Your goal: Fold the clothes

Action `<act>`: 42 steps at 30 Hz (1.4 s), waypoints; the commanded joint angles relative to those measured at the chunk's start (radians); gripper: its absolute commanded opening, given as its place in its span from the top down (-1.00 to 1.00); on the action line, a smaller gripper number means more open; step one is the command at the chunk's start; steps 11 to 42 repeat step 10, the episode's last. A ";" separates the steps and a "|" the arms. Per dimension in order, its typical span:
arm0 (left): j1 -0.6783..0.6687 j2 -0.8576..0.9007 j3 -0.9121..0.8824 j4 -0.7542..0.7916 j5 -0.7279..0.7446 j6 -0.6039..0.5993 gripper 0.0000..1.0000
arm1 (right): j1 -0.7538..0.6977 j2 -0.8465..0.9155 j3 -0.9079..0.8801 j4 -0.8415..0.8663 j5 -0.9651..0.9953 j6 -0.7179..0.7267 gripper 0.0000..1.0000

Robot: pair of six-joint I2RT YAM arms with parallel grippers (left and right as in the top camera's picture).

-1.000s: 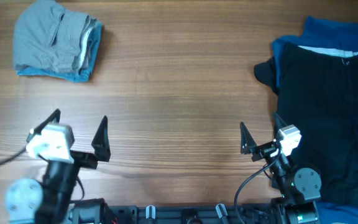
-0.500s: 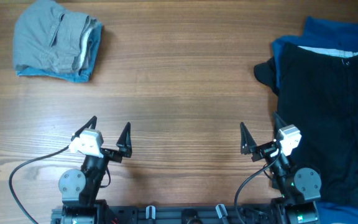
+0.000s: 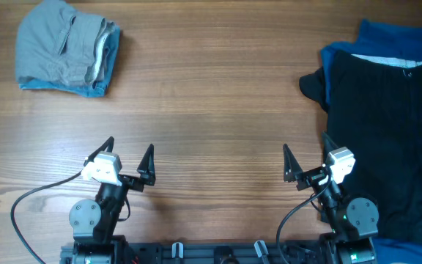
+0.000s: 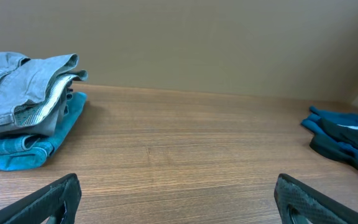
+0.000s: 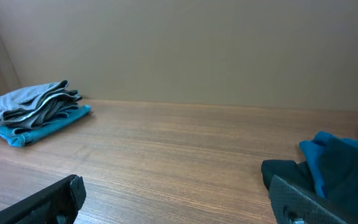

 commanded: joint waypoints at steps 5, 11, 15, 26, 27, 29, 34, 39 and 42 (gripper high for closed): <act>-0.005 -0.007 -0.005 -0.001 0.001 -0.002 -1.00 | -0.005 -0.005 -0.001 0.003 -0.013 0.014 -0.99; -0.005 -0.007 -0.005 -0.002 0.001 -0.002 -1.00 | -0.005 -0.005 -0.001 0.003 -0.013 0.014 -0.99; -0.005 -0.007 -0.005 -0.002 0.001 -0.002 -1.00 | -0.005 -0.005 -0.001 0.003 -0.013 0.014 -0.99; -0.005 -0.007 -0.005 -0.002 0.001 -0.002 -1.00 | -0.005 -0.005 -0.001 0.003 -0.013 0.014 -0.99; -0.005 -0.007 -0.005 -0.002 0.001 -0.002 -1.00 | -0.005 -0.005 -0.001 0.003 -0.013 0.014 -0.99; -0.005 -0.007 -0.005 -0.002 0.001 -0.002 -1.00 | -0.005 -0.005 -0.001 0.003 -0.013 0.014 -0.99; -0.005 -0.007 -0.005 -0.002 0.001 -0.002 -1.00 | -0.005 -0.005 -0.001 0.003 -0.013 0.014 -0.99; -0.005 -0.007 -0.005 -0.002 0.001 -0.002 -1.00 | -0.005 -0.005 -0.001 0.003 -0.013 0.014 -0.99; -0.005 -0.007 -0.005 -0.002 0.001 -0.002 -1.00 | -0.005 -0.005 -0.001 0.003 -0.013 0.014 -0.99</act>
